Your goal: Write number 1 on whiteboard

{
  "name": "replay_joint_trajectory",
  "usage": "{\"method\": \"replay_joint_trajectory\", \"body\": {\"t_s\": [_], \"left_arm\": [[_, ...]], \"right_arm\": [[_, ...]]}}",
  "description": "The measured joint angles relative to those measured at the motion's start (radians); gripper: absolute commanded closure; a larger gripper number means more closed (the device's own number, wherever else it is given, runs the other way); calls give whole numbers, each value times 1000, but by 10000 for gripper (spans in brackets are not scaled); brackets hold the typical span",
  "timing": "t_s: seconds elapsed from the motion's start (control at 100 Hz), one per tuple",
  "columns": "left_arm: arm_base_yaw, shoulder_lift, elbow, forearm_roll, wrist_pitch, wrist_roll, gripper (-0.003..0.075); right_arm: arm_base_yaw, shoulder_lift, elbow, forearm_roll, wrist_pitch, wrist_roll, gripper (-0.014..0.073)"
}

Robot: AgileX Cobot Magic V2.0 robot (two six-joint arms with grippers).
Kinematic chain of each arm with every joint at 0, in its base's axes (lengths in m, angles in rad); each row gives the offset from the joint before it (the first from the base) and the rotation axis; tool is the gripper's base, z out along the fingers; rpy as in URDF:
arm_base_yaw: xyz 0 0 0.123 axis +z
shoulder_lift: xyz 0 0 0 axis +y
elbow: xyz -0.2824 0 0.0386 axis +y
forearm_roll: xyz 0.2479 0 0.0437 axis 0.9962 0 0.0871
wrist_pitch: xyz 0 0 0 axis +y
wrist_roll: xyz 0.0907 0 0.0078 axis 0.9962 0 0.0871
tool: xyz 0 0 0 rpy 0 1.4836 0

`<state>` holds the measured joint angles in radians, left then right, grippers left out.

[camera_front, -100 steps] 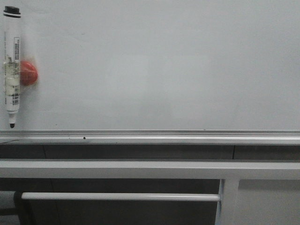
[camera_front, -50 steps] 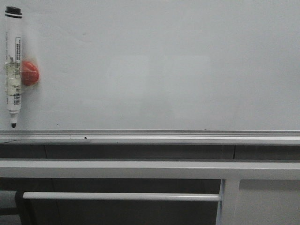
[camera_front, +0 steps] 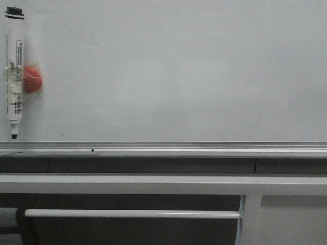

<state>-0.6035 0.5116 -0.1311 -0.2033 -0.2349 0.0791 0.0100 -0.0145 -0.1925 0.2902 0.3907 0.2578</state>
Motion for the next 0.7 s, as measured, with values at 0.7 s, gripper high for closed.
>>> {"method": "replay_joint_trajectory", "body": {"t_s": [0.7], "left_arm": [[-21, 283, 70, 1, -285, 0, 244]], "right_arm": [[0, 0, 0, 0, 5, -45, 657]]}}
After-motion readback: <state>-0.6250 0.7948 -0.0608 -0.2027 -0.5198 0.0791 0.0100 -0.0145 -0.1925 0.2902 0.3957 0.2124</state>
